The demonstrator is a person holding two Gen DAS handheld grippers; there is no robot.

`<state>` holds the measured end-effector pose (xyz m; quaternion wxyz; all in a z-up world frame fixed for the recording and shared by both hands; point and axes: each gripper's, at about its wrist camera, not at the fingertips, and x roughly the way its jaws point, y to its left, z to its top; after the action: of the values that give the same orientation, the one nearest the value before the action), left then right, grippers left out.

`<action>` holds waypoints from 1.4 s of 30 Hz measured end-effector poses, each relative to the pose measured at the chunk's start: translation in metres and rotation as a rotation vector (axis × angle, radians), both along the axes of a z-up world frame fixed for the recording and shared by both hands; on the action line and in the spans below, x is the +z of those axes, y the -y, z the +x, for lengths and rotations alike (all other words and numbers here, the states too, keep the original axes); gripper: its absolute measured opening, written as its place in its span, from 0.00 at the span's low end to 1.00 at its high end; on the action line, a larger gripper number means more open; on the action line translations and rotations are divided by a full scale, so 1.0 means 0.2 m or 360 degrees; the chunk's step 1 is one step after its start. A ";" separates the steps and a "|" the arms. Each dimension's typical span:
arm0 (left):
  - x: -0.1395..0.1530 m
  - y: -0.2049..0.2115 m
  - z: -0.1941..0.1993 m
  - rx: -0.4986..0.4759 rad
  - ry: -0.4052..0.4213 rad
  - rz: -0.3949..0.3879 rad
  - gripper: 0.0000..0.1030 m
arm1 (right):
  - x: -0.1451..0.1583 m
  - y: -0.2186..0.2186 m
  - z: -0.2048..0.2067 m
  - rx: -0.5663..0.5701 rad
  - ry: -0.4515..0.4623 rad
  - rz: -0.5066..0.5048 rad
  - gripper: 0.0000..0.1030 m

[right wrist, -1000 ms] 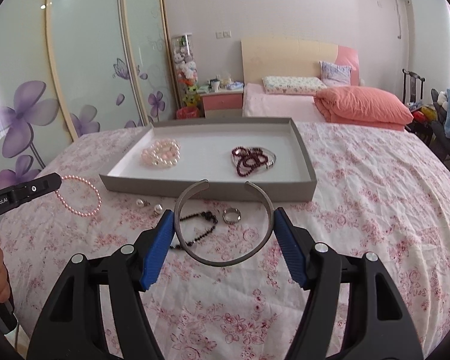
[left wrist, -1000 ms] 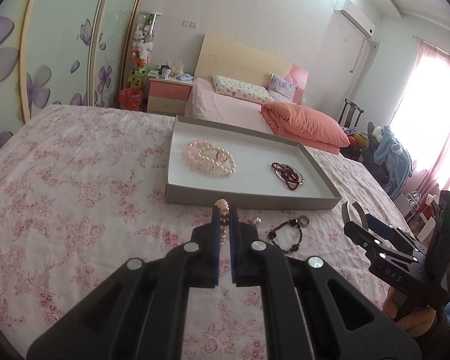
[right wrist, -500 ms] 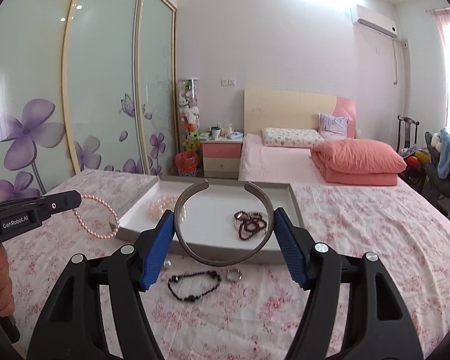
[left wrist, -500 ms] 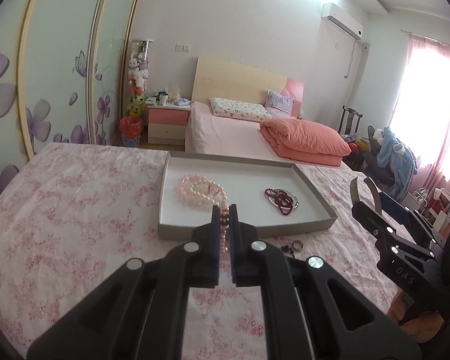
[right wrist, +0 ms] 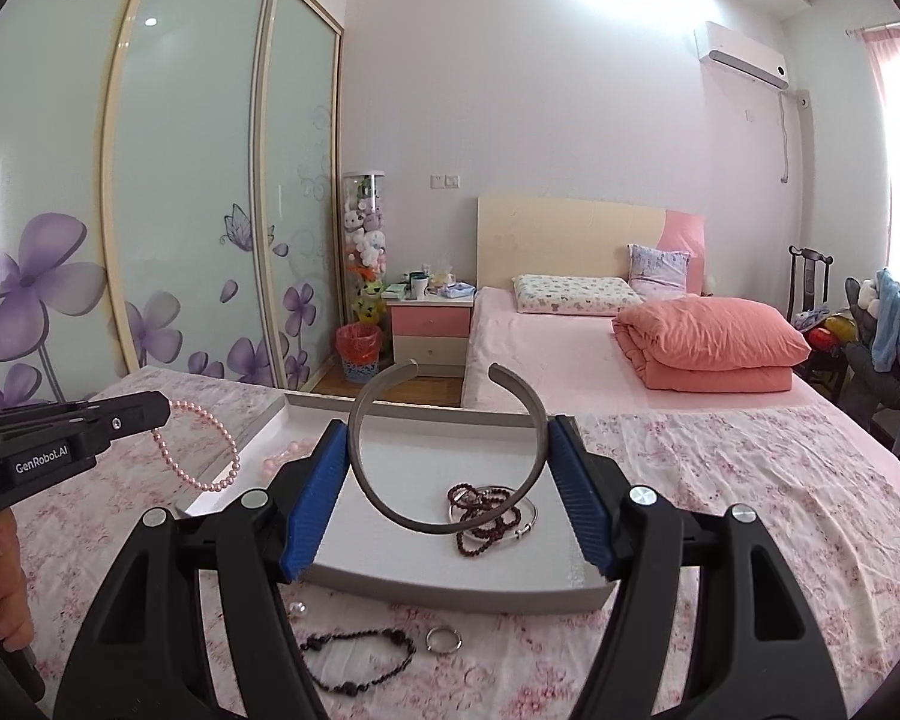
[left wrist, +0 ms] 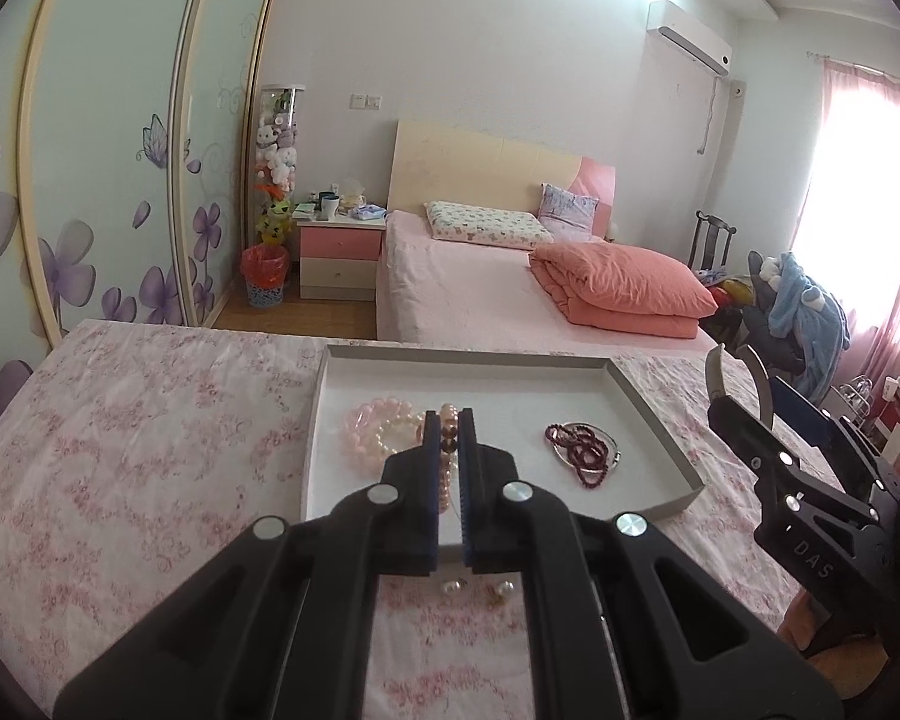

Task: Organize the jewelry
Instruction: 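Carry the pink pearl bracelet over the tray with left while right carries the silver cuff, then open the left gripper onto the pearls while right releases the cuff onto the bangle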

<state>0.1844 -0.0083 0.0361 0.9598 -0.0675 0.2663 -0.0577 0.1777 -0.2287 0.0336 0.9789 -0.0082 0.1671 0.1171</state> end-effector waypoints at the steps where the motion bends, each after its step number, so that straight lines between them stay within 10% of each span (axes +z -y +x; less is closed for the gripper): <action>1: -0.01 0.00 0.03 0.0004 -0.0007 0.0001 0.06 | -0.01 0.00 0.03 -0.0007 -0.0010 0.0000 0.65; 25: -0.31 0.00 0.58 -0.0019 -0.0277 -0.0066 0.07 | -0.37 -0.13 0.57 -0.0037 -0.0519 -0.0165 0.65; 42: -0.30 -0.13 0.52 0.0044 -0.0321 -0.0202 0.23 | -0.31 -0.03 0.46 -0.0062 -0.0469 -0.0112 0.71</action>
<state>0.2876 0.0167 -0.0240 0.9226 -0.1371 0.3565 -0.0541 0.2705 -0.2228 -0.0281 0.9450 -0.0221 0.3131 0.0921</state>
